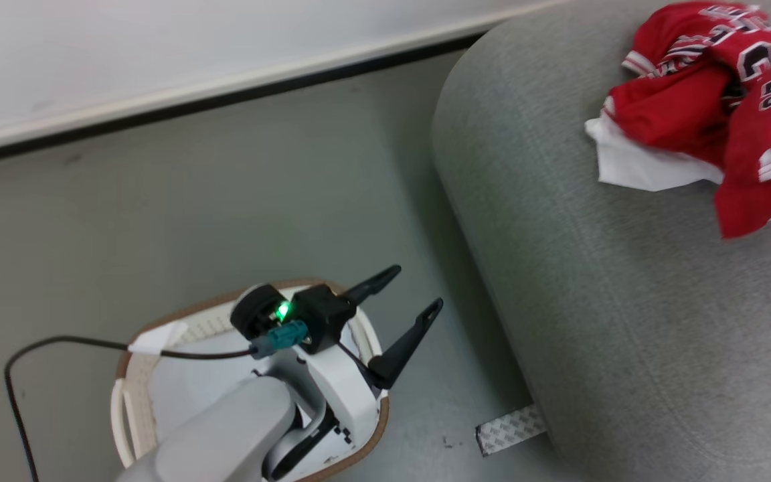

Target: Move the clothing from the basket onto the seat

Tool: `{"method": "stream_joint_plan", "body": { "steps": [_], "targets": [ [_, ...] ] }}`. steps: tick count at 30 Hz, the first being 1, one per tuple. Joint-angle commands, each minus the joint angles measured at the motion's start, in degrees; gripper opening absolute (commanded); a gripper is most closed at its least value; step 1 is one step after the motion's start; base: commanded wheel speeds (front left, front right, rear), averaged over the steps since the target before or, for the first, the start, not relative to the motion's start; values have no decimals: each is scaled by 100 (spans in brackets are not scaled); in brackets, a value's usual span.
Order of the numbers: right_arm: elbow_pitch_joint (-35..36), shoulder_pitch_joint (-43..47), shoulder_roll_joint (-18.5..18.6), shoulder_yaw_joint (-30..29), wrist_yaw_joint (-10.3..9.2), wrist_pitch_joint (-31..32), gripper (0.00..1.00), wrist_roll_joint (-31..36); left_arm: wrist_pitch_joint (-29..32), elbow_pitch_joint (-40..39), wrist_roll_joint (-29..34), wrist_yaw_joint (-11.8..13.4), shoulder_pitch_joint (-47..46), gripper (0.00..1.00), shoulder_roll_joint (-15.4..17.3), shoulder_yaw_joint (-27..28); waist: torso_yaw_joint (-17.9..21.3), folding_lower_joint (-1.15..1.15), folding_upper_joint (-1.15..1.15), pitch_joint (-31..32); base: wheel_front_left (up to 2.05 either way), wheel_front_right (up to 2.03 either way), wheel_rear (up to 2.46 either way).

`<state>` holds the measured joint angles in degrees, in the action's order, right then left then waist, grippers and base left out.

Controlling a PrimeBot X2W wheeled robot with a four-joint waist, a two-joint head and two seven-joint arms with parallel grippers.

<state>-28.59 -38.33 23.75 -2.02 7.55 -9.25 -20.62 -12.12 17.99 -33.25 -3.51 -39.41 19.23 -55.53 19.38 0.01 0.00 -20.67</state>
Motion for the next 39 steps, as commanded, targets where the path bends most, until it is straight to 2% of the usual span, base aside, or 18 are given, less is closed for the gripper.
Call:
{"method": "stream_joint_plan", "body": {
  "steps": [1, 7, 14, 20, 25, 26, 27, 28, 29, 33, 39],
  "targets": [
    [-123, -229, 104, -70, -13, 66, 0, 96, 21, -79, 64, -3, -112, 100, 100, 35, -285, -1, 0, -490, 0, 0, 0],
    [-573, -789, 337, -124, -13, 262, 0, 419, 74, -258, 74, 39, -237, 100, 297, 115, -434, -1, 0, -916, 0, 0, 0],
    [-1349, -1324, 635, 253, -13, 813, 0, 799, 87, -382, 103, 46, -374, 100, 407, 162, -613, -1, 0, -1336, 0, 0, 0],
    [-1975, -1376, 806, 724, -13, 1754, 0, 440, 6, -301, 70, 30, -365, 100, 346, 153, -720, -1, 0, -1328, 0, 0, 0],
    [-1988, -1417, 971, 1051, -13, 1848, 0, 115, -56, -210, 9, 32, -313, 100, 316, 162, -736, -1, 0, -1220, 0, 0, 0],
    [-1977, -1419, 1003, 1121, -13, 1838, 15, 90, -65, -186, -4, 33, -300, 100, 313, 163, -729, -1, 0, -1182, 0, 0, 0],
    [-1964, -1418, 1034, 1207, -13, 1818, 35, 61, -71, -159, -4, 35, -289, 100, 307, 164, -720, -1, 0, -1134, 0, 0, 0],
    [-1953, -1411, 1048, 1288, -13, 1803, 75, 11, -79, -135, -13, 35, -279, 100, 292, 165, -711, -1, 0, -1080, 0, 0, 0],
    [-1936, -1394, 1061, 1378, -13, 1795, 100, -30, -94, -109, -28, 40, -261, 100, 278, 162, -703, -1, 0, -1014, 0, 0, 0],
    [-1795, -1212, 1066, 1868, -13, 1828, 100, -392, -153, 27, -102, 70, -128, 100, 232, 179, -672, -1, 0, -630, 0, 0, 0],
    [-1473, -918, 1456, 2711, -13, 2022, 100, -858, -227, 254, -245, 123, 160, 100, 183, 262, -693, -1, 0, 105, 0, 0, 0]
  ]
}}
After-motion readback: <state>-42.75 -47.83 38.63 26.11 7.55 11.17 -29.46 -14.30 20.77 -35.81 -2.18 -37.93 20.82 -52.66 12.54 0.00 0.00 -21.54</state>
